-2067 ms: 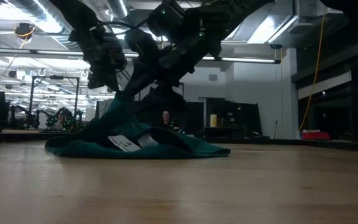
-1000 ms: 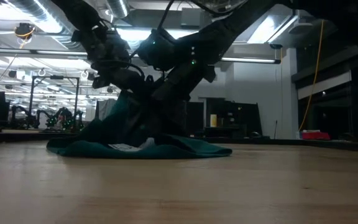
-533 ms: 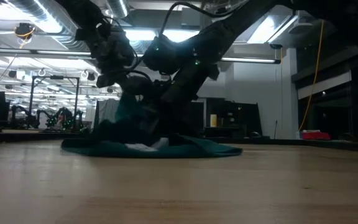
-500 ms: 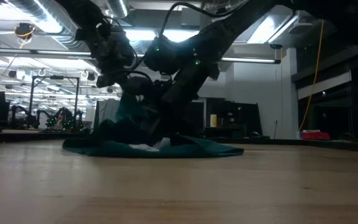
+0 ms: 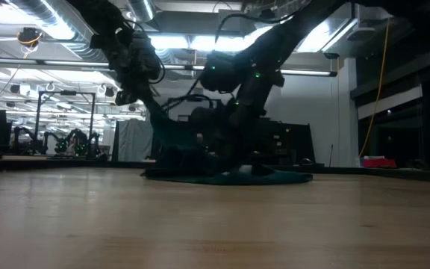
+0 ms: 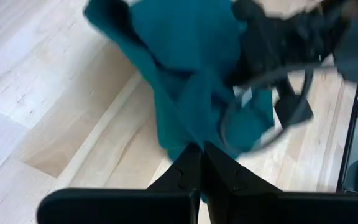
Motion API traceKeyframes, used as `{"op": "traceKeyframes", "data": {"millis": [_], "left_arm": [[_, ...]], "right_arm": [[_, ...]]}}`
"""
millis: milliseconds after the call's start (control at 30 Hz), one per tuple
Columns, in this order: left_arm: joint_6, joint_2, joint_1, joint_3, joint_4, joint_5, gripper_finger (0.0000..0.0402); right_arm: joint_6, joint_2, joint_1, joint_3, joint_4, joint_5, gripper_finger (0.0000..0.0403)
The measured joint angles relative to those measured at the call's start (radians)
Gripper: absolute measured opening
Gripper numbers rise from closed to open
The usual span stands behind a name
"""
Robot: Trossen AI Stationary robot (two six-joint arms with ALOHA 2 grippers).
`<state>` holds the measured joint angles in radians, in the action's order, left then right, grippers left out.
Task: Fold microfiber towels
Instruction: Fold the black towel on the table
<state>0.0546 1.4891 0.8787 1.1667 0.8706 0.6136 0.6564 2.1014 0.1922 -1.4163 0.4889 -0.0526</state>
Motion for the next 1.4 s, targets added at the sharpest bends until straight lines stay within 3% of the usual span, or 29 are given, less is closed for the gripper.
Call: {"op": "traceKeyframes", "data": {"millis": [133,400,533,1000,1200,1300,1400], "left_arm": [[0.0,0.0,0.0,0.0,-0.01,0.0,0.0002],[-0.028,0.0,0.0,0.0,-0.051,0.005,0.0002],[-0.041,0.003,0.0,0.0,-0.077,0.01,0.0002],[-0.01,0.111,0.007,0.0,-0.095,0.053,0.0002],[0.017,0.116,0.016,0.0,-0.089,0.058,0.0002],[0.02,0.116,0.026,0.0,-0.079,0.06,0.0002],[0.036,0.115,0.036,0.0,-0.051,0.06,0.0002]], "right_arm": [[-0.014,-0.065,0.025,0.007,-0.014,-0.076,0.0041],[-0.037,-0.152,0.023,0.003,-0.038,-0.1,0.0176],[-0.043,-0.122,0.011,0.003,-0.037,-0.099,0.02],[-0.074,0.003,0.007,0.003,-0.04,-0.146,0.0164],[-0.076,0.005,0.025,0.001,-0.04,-0.079,0.0166],[-0.057,0.018,0.039,-0.001,-0.045,-0.086,0.013],[-0.046,0.039,0.049,-0.004,-0.055,-0.122,0.0052]]}}
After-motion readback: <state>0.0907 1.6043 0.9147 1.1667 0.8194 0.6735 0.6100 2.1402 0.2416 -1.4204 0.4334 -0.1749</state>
